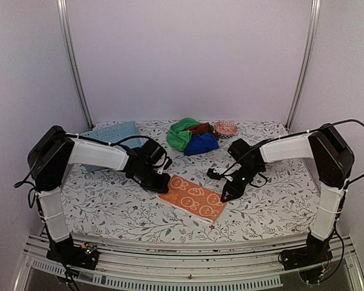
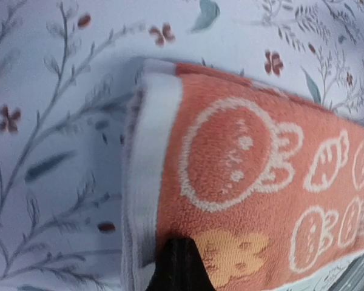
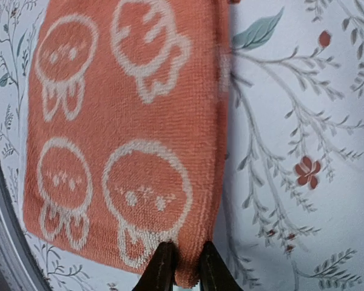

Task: Roll the towels
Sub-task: Rotate the towel at the center of the board.

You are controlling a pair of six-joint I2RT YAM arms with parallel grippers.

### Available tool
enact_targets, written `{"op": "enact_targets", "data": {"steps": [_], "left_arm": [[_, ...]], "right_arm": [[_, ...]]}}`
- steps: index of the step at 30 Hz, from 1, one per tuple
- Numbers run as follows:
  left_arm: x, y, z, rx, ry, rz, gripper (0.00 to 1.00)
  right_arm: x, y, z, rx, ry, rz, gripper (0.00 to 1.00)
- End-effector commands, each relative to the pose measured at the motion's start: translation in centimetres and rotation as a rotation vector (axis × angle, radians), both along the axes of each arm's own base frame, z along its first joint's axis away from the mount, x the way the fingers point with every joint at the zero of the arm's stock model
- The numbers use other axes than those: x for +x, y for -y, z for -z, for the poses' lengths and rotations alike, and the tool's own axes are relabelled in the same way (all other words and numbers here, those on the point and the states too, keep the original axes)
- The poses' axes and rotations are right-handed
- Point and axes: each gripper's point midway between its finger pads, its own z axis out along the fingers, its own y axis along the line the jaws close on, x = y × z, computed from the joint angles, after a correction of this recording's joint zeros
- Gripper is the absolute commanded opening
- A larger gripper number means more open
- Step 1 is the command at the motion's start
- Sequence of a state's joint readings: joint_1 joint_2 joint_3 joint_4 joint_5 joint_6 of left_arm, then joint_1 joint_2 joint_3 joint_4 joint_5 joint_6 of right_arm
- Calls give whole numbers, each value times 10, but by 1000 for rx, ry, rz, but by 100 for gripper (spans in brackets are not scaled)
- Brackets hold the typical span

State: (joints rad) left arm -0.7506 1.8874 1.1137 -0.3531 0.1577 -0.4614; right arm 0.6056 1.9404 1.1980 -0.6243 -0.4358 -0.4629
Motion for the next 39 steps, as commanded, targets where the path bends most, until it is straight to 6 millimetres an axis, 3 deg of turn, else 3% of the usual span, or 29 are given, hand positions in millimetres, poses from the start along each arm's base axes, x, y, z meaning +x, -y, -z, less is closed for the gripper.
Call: {"op": "enact_targets", "data": {"steps": [1, 3, 6, 10, 11, 16, 20, 23, 28, 33, 35, 39], "left_arm": [[50, 13, 13, 39, 62, 47, 3], [63, 29, 5, 17, 73, 69, 7], [75, 41, -20, -12, 134, 88, 18], [73, 36, -53, -30, 209, 70, 28], [70, 34, -70, -50, 238, 64, 30], [43, 24, -97, -113, 283, 49, 34], [20, 23, -97, -166, 289, 65, 32], [4, 28, -89, -209, 269, 83, 21], [-26, 53, -94, -241, 313, 145, 1], [-60, 86, -106, -303, 388, 239, 0], [-70, 94, -100, -321, 366, 269, 0], [-90, 106, -73, -306, 308, 348, 0]], "right_arm": [[-90, 5, 1, -35, -240, -128, 24], [-115, -6, -17, 23, -305, -197, 31], [-121, -12, -41, 90, -309, -227, 37], [-99, -2, -56, 107, -230, -193, 43], [-92, 1, -58, 112, -222, -175, 43], [-54, -1, -73, 143, -104, -120, 43], [-7, -21, -90, 155, 13, -49, 42], [19, -42, -90, 184, 16, -31, 35], [53, -81, -87, 263, -49, -6, 21], [67, -115, -77, 326, -163, -1, 13], [71, -123, -69, 337, -186, 0, 13], [78, -129, -32, 304, -246, 26, 12]]}}
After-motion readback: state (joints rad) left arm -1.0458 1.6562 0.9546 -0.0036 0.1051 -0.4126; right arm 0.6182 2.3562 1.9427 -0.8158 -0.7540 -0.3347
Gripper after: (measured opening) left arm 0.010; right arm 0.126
